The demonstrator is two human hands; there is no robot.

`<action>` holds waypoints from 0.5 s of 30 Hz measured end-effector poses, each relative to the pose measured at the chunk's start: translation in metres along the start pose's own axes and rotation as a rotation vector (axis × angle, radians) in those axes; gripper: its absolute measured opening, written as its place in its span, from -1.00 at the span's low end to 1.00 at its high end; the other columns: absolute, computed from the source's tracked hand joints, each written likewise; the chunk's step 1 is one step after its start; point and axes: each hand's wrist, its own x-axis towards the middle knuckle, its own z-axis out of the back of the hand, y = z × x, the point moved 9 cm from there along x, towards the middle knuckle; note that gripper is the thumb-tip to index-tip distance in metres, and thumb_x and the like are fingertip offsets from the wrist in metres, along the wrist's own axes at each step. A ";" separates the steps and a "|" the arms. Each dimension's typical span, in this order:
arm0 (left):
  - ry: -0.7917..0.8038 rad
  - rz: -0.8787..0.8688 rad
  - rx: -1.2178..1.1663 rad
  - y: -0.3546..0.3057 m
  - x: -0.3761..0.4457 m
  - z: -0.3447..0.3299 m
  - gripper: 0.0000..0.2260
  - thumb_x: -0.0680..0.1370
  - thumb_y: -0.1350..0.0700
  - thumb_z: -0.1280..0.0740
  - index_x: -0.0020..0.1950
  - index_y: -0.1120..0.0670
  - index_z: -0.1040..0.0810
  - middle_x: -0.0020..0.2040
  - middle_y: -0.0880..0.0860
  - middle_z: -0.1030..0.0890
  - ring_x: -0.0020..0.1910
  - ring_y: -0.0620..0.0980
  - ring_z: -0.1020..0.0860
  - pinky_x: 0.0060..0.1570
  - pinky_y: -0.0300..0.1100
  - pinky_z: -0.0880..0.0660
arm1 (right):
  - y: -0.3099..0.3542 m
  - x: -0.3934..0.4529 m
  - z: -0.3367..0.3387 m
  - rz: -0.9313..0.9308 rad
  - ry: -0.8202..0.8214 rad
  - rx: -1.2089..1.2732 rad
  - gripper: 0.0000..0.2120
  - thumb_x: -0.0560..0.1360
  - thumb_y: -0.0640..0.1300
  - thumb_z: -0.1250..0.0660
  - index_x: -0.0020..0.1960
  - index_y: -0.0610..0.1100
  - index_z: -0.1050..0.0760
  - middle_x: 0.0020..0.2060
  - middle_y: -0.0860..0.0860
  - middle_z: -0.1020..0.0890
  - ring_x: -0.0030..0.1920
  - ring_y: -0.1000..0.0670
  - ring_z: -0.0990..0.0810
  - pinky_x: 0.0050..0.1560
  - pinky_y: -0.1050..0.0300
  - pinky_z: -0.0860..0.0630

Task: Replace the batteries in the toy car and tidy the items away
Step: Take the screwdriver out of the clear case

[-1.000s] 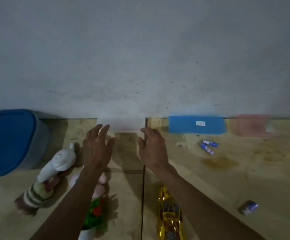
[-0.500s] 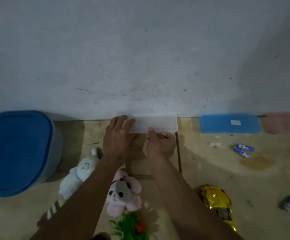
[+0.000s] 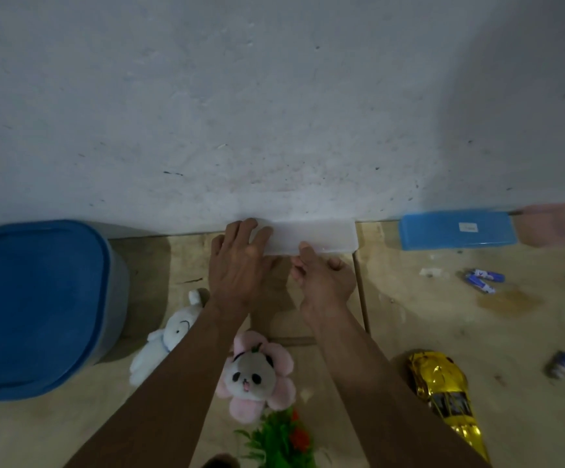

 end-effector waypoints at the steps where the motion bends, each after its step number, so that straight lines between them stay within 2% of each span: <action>1: 0.015 0.010 0.002 0.000 0.001 -0.001 -0.58 0.40 0.01 -0.56 0.20 0.12 -0.62 0.22 0.20 -0.60 0.20 0.26 -0.55 0.02 0.14 -0.54 | 0.001 -0.001 0.000 -0.002 0.009 0.005 -0.60 0.39 -0.27 -0.57 0.01 -0.14 -0.36 -0.18 -0.17 -0.68 -0.24 -0.04 -0.71 -0.18 0.04 -0.68; 4: 0.007 0.036 -0.019 -0.001 0.005 0.003 -0.54 0.33 0.11 -0.59 0.19 0.12 -0.62 0.17 0.18 -0.61 0.16 0.23 -0.56 0.00 0.10 -0.53 | 0.015 -0.005 -0.011 0.017 0.064 0.018 -0.58 0.37 -0.28 -0.58 0.02 -0.15 -0.36 -0.26 -0.11 -0.68 -0.29 -0.03 -0.71 -0.16 0.02 -0.68; 7: -0.018 0.041 -0.037 -0.003 0.006 0.007 -0.50 0.30 0.18 -0.60 0.21 0.16 -0.59 0.16 0.20 -0.61 0.14 0.26 -0.56 -0.02 0.10 -0.55 | 0.033 -0.007 -0.019 0.061 0.088 -0.053 -0.56 0.38 -0.28 -0.57 0.05 -0.17 -0.35 -0.21 -0.18 -0.67 -0.28 -0.08 -0.70 -0.16 0.01 -0.70; 9: -0.032 0.061 -0.104 -0.005 0.004 0.008 -0.45 0.34 0.22 -0.58 0.30 0.18 -0.52 0.21 0.23 -0.56 0.15 0.28 -0.54 -0.05 0.12 -0.57 | 0.041 -0.010 -0.020 0.080 0.121 -0.091 -0.59 0.39 -0.30 -0.56 -0.01 -0.15 -0.32 -0.21 -0.21 -0.65 -0.25 -0.12 -0.69 -0.16 0.02 -0.70; 12: -0.061 0.195 -0.265 0.005 -0.002 0.004 -0.35 0.43 0.16 -0.55 0.42 0.10 -0.31 0.34 0.20 -0.40 0.22 0.20 -0.46 -0.12 0.04 -0.60 | 0.054 -0.012 -0.017 0.158 0.176 -0.132 -0.66 0.42 -0.35 -0.51 -0.10 -0.13 -0.35 -0.21 -0.19 -0.65 -0.23 -0.12 -0.69 -0.20 0.06 -0.68; 15: -0.126 0.300 -0.353 0.011 -0.016 0.007 -0.22 0.33 0.13 -0.64 0.38 0.11 -0.25 0.32 0.17 -0.35 0.19 0.11 -0.44 -0.19 -0.01 -0.60 | 0.071 -0.012 -0.022 0.296 0.271 -0.257 -0.73 0.44 -0.43 -0.45 -0.05 -0.13 -0.46 -0.17 -0.16 -0.67 -0.18 -0.09 -0.71 -0.20 0.05 -0.67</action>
